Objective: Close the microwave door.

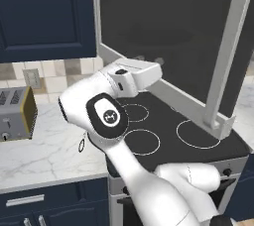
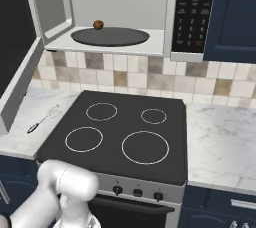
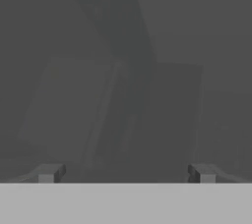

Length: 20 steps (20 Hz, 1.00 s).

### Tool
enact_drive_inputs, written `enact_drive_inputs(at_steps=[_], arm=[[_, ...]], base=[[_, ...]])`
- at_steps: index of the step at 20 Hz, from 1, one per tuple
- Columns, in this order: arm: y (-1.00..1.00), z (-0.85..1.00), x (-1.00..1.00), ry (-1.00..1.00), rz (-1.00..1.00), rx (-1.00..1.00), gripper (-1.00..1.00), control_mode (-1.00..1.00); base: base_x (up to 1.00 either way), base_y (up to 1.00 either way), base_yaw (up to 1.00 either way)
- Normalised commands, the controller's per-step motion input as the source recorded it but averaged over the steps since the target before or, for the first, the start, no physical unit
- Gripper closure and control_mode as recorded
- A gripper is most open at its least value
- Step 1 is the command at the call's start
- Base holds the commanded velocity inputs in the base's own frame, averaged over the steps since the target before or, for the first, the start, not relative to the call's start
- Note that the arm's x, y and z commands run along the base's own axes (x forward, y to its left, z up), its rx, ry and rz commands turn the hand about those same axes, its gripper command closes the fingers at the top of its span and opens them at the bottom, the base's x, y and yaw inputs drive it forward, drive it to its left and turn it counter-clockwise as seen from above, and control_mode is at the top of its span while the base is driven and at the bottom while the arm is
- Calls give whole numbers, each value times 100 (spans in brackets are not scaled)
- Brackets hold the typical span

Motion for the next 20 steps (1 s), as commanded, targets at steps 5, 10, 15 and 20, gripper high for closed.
enact_drive_inputs(at_steps=[5,10,15,20], arm=[[-100,1,44,0,0,13,-100,-100],[-100,17,46,0,0,16,-100,-100],[-98,30,55,0,6,18,-100,-100],[-59,9,87,0,19,17,-100,-100]], base=[[0,0,0],[0,0,0],[0,0,0],[0,0,0]])
